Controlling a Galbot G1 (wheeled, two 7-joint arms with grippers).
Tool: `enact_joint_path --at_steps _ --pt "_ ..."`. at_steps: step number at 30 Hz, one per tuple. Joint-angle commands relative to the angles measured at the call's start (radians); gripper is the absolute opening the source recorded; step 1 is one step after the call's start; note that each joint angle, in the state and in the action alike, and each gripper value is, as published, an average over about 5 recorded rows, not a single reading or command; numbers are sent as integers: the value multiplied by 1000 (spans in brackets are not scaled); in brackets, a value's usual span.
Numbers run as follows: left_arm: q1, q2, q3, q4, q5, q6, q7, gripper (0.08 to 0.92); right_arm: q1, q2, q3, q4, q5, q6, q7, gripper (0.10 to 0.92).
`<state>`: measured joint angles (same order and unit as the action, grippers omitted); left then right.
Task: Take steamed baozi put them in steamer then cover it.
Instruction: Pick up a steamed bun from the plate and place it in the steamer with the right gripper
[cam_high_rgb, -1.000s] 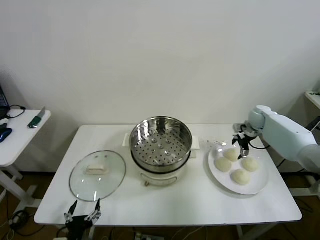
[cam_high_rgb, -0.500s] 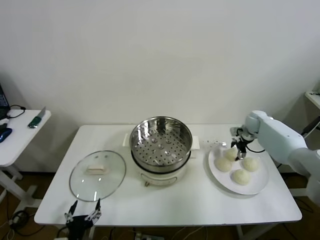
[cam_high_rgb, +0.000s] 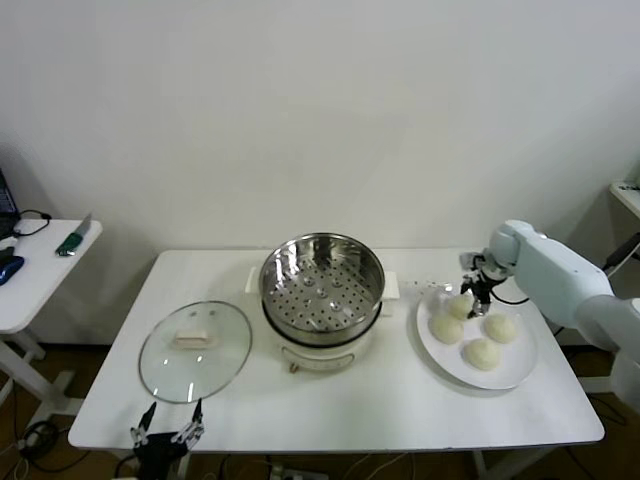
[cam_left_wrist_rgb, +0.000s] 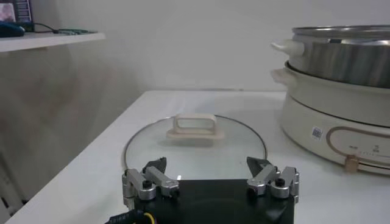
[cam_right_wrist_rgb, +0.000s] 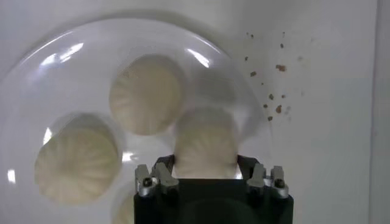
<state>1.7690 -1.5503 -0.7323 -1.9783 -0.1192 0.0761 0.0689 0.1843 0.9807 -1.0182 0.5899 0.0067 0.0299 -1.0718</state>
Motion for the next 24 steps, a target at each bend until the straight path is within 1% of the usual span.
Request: enact_joint_path --at_steps 1,8,14,19,24 --pt "1 -1 0 -1 1 -1 0 823 71 -32 -66 92 59 6 -2 704" --pt "6 0 7 -6 6 -3 -1 823 415 -79 -359 286 198 81 -23 704" --pt "5 5 8 -7 5 -5 -3 823 670 -61 -481 473 302 125 -31 704" --pt "1 11 4 -8 1 -5 -5 823 786 2 -520 609 310 184 -26 704" --pt "0 15 -2 -10 -3 -5 -5 823 818 82 -536 730 316 241 -14 693"
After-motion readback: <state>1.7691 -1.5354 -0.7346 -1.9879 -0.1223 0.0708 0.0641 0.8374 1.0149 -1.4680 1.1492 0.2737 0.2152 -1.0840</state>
